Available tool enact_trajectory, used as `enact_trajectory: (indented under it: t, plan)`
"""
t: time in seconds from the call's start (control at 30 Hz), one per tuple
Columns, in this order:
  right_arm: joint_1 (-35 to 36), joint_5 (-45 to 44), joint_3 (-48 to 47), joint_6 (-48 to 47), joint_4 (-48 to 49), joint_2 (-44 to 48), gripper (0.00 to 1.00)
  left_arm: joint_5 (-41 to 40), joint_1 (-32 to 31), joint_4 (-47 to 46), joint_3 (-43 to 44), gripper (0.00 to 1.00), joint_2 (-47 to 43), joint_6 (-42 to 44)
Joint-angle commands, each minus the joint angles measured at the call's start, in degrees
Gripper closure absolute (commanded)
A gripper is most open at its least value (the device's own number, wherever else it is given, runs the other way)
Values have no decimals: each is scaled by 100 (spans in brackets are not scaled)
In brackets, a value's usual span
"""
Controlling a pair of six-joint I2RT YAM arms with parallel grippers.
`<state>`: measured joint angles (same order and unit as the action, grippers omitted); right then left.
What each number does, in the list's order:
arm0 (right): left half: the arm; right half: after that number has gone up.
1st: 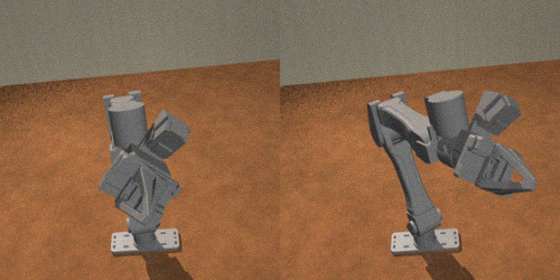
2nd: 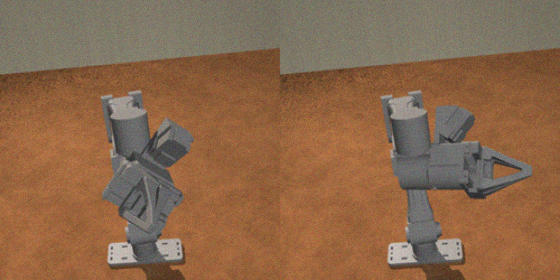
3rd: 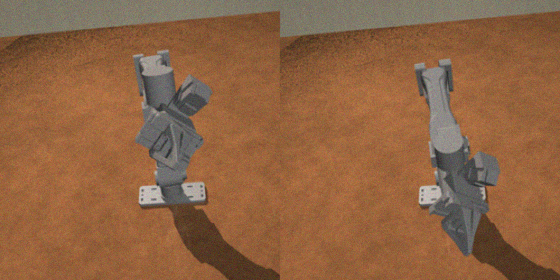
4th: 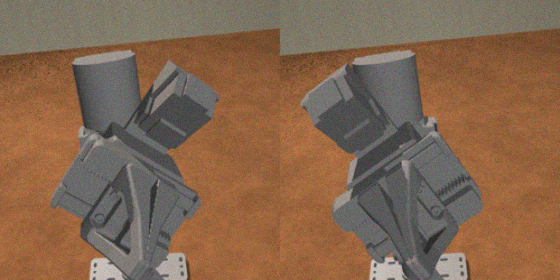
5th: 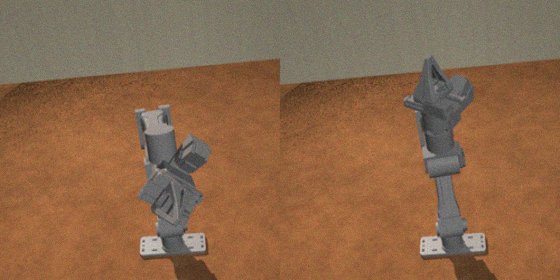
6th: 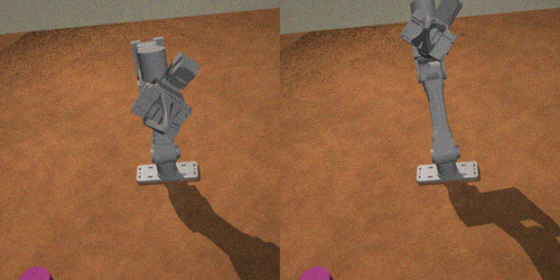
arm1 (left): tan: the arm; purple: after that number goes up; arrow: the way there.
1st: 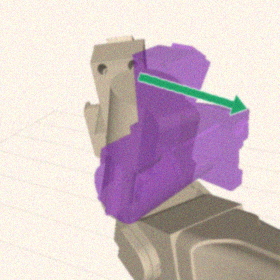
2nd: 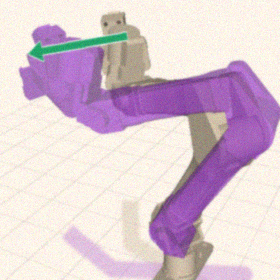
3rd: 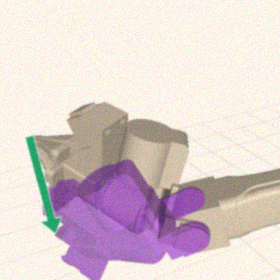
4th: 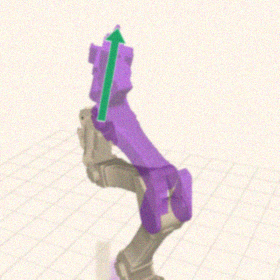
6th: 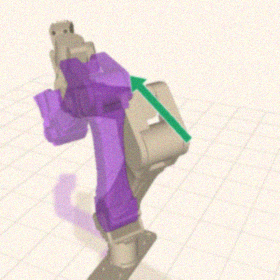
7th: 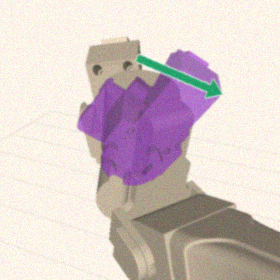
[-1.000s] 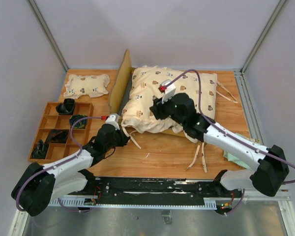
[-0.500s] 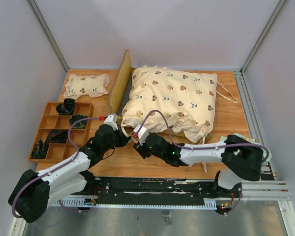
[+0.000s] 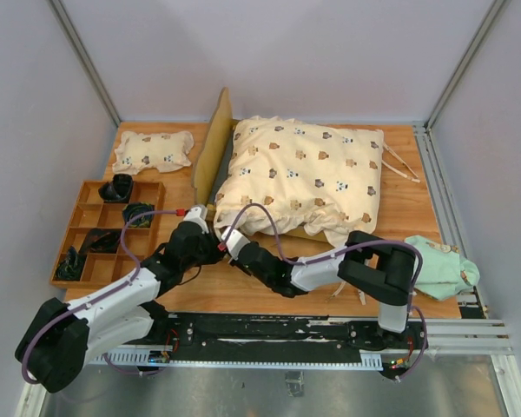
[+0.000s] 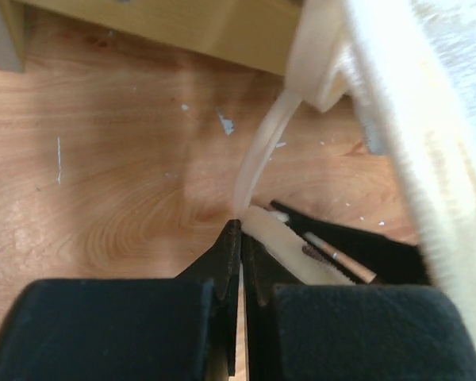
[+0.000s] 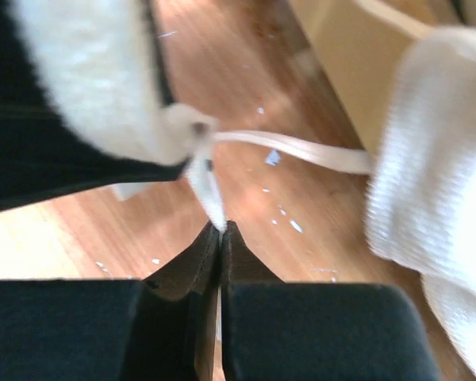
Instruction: Set up the pet bed
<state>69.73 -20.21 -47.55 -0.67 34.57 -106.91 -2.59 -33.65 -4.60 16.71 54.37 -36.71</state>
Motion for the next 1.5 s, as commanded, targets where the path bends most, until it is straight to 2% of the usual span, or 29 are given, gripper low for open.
enact_trajectory:
  t: [0.0,0.27,0.4,0.57,0.7,0.83,0.97,1.1,1.27,1.3,1.47]
  plan:
    - [-52,-867,346,-55,180,505,100,-380,-35,467,159,96,40,-126]
    - [-311,-630,890,465,-604,1693,100,-497,-35,758,149,100,160,-208]
    - [-309,-22,938,391,-724,2076,100,-340,-37,899,126,100,-74,-147]
    - [-311,1312,165,369,-1271,2255,100,236,-39,843,-91,100,-751,-295]
    - [-349,1605,-756,562,-1427,1998,100,400,-36,1165,-123,100,-1229,-496]
    - [-390,1675,-1705,526,-1636,1259,100,361,-36,1483,-76,100,-1571,-585]
    - [-390,1718,-2236,682,-1811,605,98,804,-36,1439,-55,100,-1772,-759]
    - [-390,1694,-2317,732,-2123,611,77,1000,-41,1454,22,100,-1894,-867]
    - [-584,2048,-2000,600,-2587,1395,38,1005,-36,1540,193,100,-1982,-979]
    - [-659,2153,-1983,542,-2766,1528,36,1053,-36,1478,215,100,-1983,-1014]
    - [-935,2491,-1836,332,-3350,2125,35,1104,-35,1263,292,100,-2030,-1131]
